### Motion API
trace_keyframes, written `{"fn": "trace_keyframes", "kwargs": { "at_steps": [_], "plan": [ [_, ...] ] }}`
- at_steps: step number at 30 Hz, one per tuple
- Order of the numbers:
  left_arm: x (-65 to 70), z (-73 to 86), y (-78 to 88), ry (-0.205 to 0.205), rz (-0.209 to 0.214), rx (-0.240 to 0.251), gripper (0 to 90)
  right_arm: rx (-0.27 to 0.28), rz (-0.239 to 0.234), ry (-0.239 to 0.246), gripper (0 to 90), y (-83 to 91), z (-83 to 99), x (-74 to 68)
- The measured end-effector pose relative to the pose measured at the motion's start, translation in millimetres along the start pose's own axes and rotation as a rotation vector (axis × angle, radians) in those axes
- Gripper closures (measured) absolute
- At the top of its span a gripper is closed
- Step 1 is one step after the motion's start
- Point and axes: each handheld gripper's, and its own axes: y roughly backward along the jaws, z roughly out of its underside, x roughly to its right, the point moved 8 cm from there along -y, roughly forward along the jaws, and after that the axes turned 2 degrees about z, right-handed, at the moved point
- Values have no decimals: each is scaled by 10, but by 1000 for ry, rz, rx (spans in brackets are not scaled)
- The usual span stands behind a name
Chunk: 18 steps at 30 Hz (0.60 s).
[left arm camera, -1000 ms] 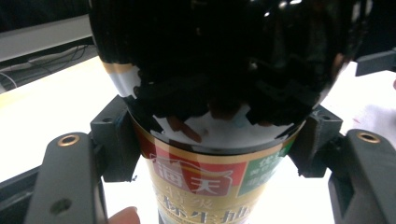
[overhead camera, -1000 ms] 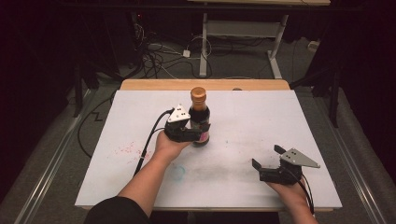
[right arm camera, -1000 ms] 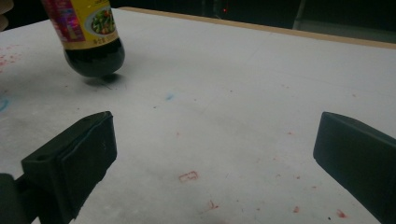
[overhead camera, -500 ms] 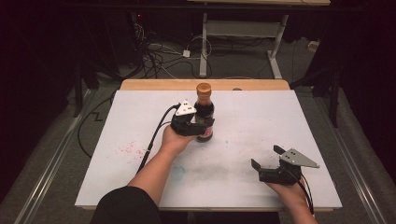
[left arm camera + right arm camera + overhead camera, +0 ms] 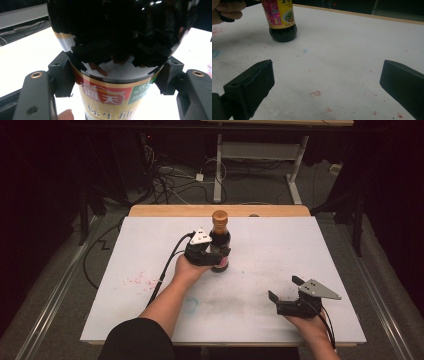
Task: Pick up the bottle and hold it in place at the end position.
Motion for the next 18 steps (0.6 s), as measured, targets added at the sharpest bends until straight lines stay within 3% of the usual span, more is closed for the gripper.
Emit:
{"fn": "trace_keyframes", "kwargs": {
  "at_steps": [7, 11, 13, 16, 18],
  "plan": [
    [-2, 23, 21, -3, 8, 16, 276, -6, -19, -1, 21, -11, -5, -27],
    [5, 30, 18, -10, -5, 18, 276, -2, -29, 4, 84, -42, -28, -52],
    [7, 33, 16, -12, -13, 18, 274, 7, -38, 10, 173, -61, -97, -81],
    [3, 88, -16, -52, -56, 9, 244, -1, -28, 13, 215, -92, -173, -95],
    [1, 86, -10, -45, -58, 7, 250, -2, -32, 3, 232, -100, -192, -96]
  ]
}}
